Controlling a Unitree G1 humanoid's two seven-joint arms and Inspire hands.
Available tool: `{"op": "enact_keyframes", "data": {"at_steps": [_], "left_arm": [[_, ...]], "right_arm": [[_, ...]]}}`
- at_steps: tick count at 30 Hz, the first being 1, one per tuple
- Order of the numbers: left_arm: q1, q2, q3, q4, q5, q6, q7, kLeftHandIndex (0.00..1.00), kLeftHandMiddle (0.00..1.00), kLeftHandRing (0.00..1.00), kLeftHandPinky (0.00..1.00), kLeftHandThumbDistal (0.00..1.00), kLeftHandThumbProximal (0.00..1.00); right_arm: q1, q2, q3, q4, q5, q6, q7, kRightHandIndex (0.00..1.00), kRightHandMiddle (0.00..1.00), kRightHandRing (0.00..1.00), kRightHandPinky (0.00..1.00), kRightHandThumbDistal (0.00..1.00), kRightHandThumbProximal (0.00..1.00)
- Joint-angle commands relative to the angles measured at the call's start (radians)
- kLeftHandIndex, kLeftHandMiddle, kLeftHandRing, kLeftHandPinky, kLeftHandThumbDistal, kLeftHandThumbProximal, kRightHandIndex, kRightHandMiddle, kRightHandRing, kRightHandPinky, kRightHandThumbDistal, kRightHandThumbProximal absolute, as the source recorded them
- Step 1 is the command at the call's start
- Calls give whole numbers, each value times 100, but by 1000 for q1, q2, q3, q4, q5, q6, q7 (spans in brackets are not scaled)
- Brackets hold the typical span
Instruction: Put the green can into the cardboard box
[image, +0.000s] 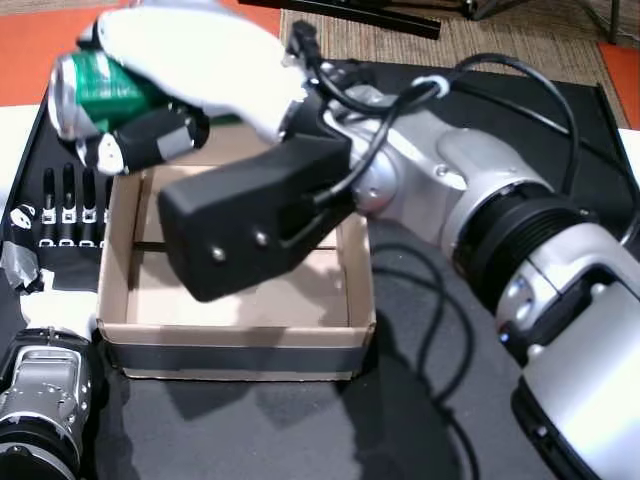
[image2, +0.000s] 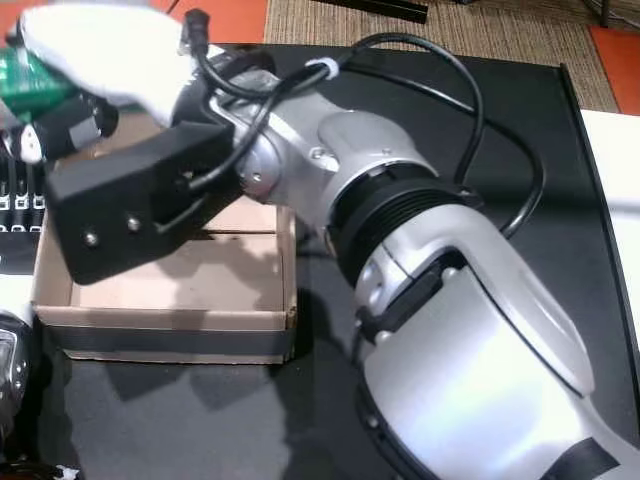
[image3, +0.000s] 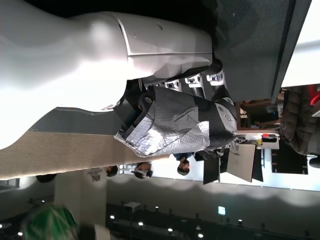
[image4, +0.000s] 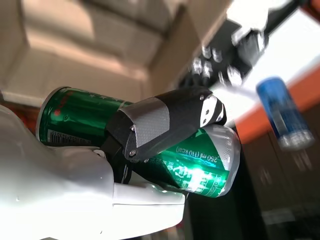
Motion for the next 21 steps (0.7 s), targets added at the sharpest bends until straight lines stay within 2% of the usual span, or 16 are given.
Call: {"op": "enact_keyframes", "data": {"at_steps": [1,2,4,5,8,10,11,14,16,17,19,21], "left_arm": [[41,-29,-1,32,1,9,31,52,52,62,69,0,51],[41,-29,-3,32,3,8,33,52,52,62,68,0,50],[40,-29,-6,31,6,6,37,51,52,62,66,0,51],[40,-30,-4,31,4,4,36,52,53,63,67,0,51],[38,-33,-4,30,3,0,35,55,56,66,71,0,52],[39,-33,-3,30,2,2,24,56,58,67,72,0,53],[40,-33,-3,30,3,1,20,56,56,66,72,0,53],[42,-33,-5,31,6,-3,20,51,53,63,70,0,51],[44,-32,-5,31,6,-1,15,51,53,63,71,0,51],[45,-31,-6,31,7,0,11,52,54,64,74,0,51],[45,-29,-10,31,11,2,8,54,54,65,75,0,53],[45,-27,-11,30,11,2,9,55,54,65,76,0,54]], "right_arm": [[-4,15,-33,-5,48,26,61,23,18,19,24,10,33],[-6,22,-42,-4,56,60,103,27,21,22,27,8,33],[-6,29,-49,-4,64,106,158,25,20,22,24,6,31],[-6,32,-43,-4,59,130,176,30,27,30,29,5,33],[-8,40,-23,-2,41,204,221,29,30,35,39,8,37],[0,43,-19,0,41,245,246,25,26,31,39,10,36],[6,40,-17,2,40,254,257,20,18,22,31,10,36],[22,34,5,7,19,286,272,6,7,14,20,12,36],[30,35,8,10,17,315,284,1,2,11,18,13,36],[33,35,11,11,15,330,290,1,3,13,18,13,36],[37,33,24,13,3,362,296,7,12,21,24,17,37],[37,33,42,14,-14,387,301,9,12,21,26,19,37]]}}
